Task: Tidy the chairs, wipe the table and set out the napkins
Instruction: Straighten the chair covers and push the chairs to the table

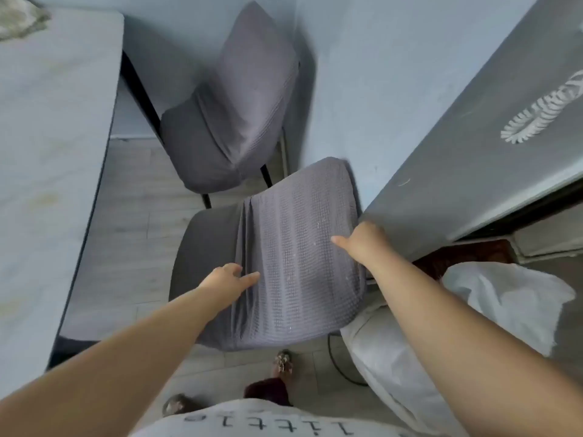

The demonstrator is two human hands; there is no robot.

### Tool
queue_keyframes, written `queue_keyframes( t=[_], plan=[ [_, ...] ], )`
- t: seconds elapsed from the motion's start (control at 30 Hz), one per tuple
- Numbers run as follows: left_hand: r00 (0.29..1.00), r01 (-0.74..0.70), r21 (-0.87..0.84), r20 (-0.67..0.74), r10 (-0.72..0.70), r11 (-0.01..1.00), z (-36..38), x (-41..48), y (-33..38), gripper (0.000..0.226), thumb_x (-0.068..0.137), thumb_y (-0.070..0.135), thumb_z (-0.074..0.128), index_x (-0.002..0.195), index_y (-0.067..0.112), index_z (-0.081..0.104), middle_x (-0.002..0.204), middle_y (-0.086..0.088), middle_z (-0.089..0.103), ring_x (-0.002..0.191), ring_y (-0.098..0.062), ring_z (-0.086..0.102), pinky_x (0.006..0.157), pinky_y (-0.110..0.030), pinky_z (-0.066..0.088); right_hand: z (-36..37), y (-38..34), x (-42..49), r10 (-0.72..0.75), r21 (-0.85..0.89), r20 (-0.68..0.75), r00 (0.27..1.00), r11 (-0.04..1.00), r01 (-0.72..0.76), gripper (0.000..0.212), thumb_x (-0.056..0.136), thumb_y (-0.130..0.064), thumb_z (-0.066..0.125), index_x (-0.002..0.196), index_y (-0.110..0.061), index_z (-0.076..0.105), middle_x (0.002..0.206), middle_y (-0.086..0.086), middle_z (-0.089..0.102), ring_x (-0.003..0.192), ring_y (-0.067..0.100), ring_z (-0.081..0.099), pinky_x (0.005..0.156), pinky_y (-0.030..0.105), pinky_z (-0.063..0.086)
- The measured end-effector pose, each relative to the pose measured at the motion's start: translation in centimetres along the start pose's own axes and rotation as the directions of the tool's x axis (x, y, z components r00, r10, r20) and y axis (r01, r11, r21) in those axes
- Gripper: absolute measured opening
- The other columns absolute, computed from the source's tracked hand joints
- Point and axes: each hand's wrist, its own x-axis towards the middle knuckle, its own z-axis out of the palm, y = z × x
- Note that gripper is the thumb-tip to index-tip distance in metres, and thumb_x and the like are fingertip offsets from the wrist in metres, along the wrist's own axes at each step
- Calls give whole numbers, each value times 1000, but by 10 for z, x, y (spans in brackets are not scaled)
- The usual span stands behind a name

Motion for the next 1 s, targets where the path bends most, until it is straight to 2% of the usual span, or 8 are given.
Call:
queue_keyframes(
  t=[0.13, 0.3, 0.4, 0.53, 0.6, 0.73, 0.83, 1.0],
  plan=[
    [985, 168, -86, 66, -162, 982, 28, 23, 2, 71, 91, 53, 51, 147, 12, 32, 146, -7, 42, 130, -27, 43, 103, -36, 36, 11, 9, 25, 41, 127, 163, 986, 990, -62, 68, 86, -54, 60, 128, -1, 55, 125, 16, 60, 107, 33, 60, 88, 39, 53],
    [926, 373, -235, 163, -341, 898, 69, 56, -1, 67, 92, 49, 52, 144, 8, 37, 141, -15, 46, 125, -33, 48, 104, -39, 40, 24, 17, 53, 74, 344, 192, 979, 929, -138, 63, 84, -44, 69, 128, 0, 55, 128, 16, 60, 109, 32, 60, 93, 43, 52],
    [875, 482, -412, 267, -403, 773, 98, 71, -4, 68, 92, 44, 57, 144, 6, 35, 147, -17, 40, 133, -33, 42, 109, -38, 37, 32, 21, 67, 96, 474, 231, 968, 858, -198, 60, 78, -37, 76, 124, -3, 58, 126, 13, 62, 107, 30, 61, 94, 43, 52],
    [779, 627, -463, 399, -485, 626, 138, 81, -8, 71, 92, 45, 56, 147, 8, 29, 150, -14, 35, 132, -33, 42, 101, -43, 42, 39, 23, 78, 96, 519, 231, 968, 830, -206, 56, 76, -32, 79, 121, -4, 61, 121, 11, 64, 103, 27, 63, 92, 42, 53],
    [704, 709, -527, 492, -512, 469, 155, 85, -11, 74, 89, 44, 61, 146, 7, 29, 149, -14, 36, 131, -32, 42, 102, -44, 41, 43, 24, 80, 94, 546, 224, 970, 813, -205, 54, 75, -30, 79, 120, -4, 62, 119, 10, 64, 102, 26, 64, 91, 42, 54],
    [680, 695, -694, 553, -481, 186, 176, 94, -10, 45, 89, 35, 65, 120, 6, 49, 115, -16, 57, 101, -32, 57, 92, -45, 50, 45, 26, 83, 123, 607, 256, 959, 751, -259, 50, 72, -23, 82, 115, -4, 63, 114, 10, 66, 97, 26, 65, 88, 44, 55],
    [702, 653, -743, 519, -488, 149, 188, 98, -2, 53, 87, 37, 66, 128, 9, 49, 127, -15, 58, 110, -33, 58, 89, -49, 53, 46, 26, 87, 147, 634, 307, 940, 705, -317, 49, 67, -14, 84, 111, -2, 65, 108, 10, 68, 92, 28, 67, 84, 46, 57],
    [699, 619, -779, 487, -523, 102, 194, 99, 5, 71, 78, 43, 74, 134, 10, 46, 126, -15, 60, 109, -33, 61, 91, -49, 53, 44, 25, 86, 166, 608, 283, 945, 731, -311, 54, 66, -13, 84, 115, -4, 63, 110, 9, 67, 92, 26, 67, 84, 45, 57]
  ],
)
